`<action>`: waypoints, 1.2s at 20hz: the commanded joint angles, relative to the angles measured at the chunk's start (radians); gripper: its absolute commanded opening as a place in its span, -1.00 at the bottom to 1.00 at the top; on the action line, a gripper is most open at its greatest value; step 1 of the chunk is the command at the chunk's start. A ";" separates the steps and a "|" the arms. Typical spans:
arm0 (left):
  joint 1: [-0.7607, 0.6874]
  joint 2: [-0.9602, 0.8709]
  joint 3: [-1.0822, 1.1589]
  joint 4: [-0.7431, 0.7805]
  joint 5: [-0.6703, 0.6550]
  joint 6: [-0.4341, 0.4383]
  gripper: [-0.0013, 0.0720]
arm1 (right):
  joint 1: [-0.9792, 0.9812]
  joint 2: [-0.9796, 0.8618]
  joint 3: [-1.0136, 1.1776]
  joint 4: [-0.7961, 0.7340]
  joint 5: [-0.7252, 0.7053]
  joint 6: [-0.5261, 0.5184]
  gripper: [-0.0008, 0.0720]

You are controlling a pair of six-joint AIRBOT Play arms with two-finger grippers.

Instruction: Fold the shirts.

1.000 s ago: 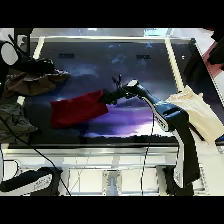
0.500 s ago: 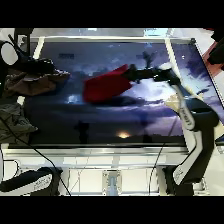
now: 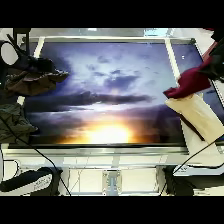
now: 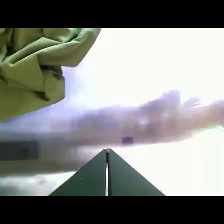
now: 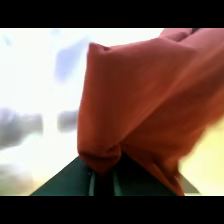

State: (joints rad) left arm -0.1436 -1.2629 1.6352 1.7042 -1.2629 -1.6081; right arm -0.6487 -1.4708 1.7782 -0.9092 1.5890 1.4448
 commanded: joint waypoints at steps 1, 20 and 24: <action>0.000 -0.001 0.001 -0.050 0.010 -0.015 -0.93 | -0.148 0.076 -0.006 -0.286 0.248 0.034 -0.88; 0.000 -0.001 0.001 -0.092 0.012 -0.017 -0.94 | 0.024 0.089 -0.058 0.305 -0.127 -0.151 0.07; 0.000 -0.001 0.001 -0.156 0.011 -0.024 -0.93 | 0.344 0.080 -0.058 0.020 -0.270 -0.333 0.07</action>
State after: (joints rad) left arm -0.1436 -1.2629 1.6352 1.5929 -1.2510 -1.6283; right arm -0.4862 -1.3853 1.7206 -0.8124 1.4631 1.2526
